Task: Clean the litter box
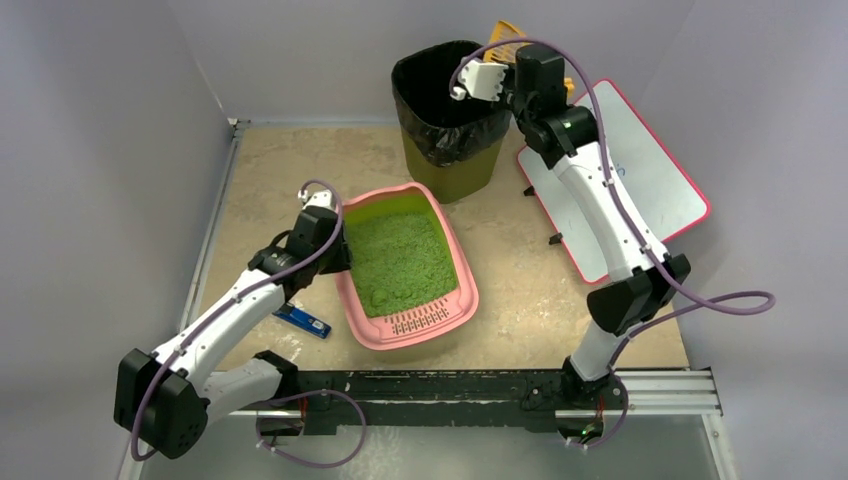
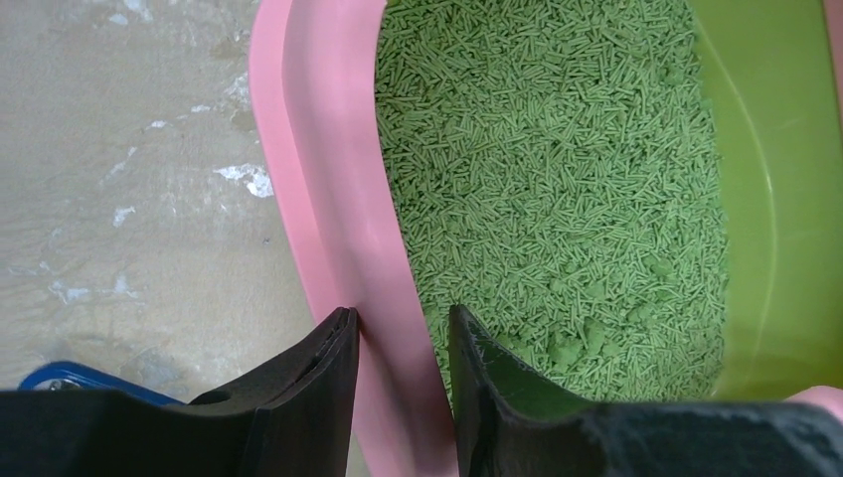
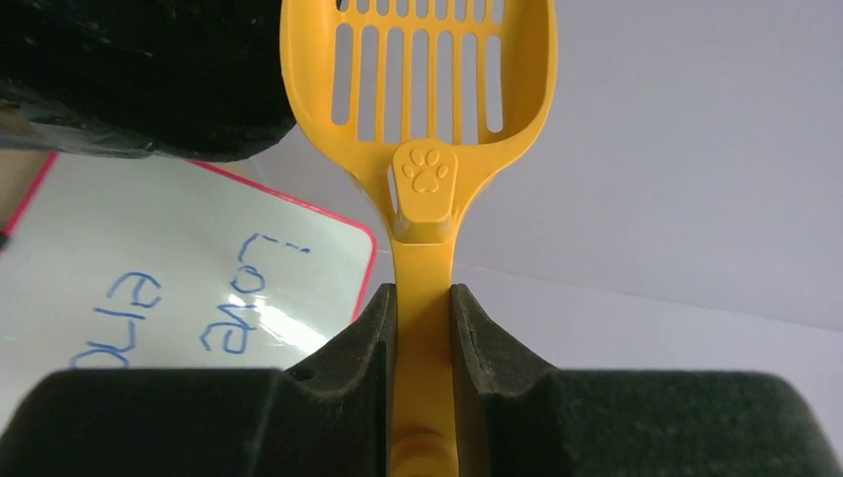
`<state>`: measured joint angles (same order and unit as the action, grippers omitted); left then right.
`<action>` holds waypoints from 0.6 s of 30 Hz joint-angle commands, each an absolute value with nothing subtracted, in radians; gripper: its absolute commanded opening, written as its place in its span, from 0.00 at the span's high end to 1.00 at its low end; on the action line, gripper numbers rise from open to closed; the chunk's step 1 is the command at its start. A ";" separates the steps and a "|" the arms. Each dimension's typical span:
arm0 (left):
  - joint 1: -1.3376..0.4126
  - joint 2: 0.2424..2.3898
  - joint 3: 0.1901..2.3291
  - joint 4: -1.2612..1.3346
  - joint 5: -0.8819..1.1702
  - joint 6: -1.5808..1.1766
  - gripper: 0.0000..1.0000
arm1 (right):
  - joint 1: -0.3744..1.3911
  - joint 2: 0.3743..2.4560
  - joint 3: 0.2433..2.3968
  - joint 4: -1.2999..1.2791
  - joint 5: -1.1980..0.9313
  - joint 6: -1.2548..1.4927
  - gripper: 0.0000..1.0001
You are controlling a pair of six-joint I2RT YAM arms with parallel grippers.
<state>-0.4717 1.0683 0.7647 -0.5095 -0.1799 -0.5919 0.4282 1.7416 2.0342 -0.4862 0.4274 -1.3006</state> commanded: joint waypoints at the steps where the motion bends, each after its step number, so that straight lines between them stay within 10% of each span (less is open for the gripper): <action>1: -0.498 1.151 0.805 -0.443 -0.066 -0.480 0.68 | 0.441 1.645 2.073 -0.494 0.423 -1.103 1.00; 18: -0.553 1.221 0.875 -0.507 -0.048 -0.281 0.77 | 0.443 1.226 1.694 -0.449 0.209 -0.675 1.00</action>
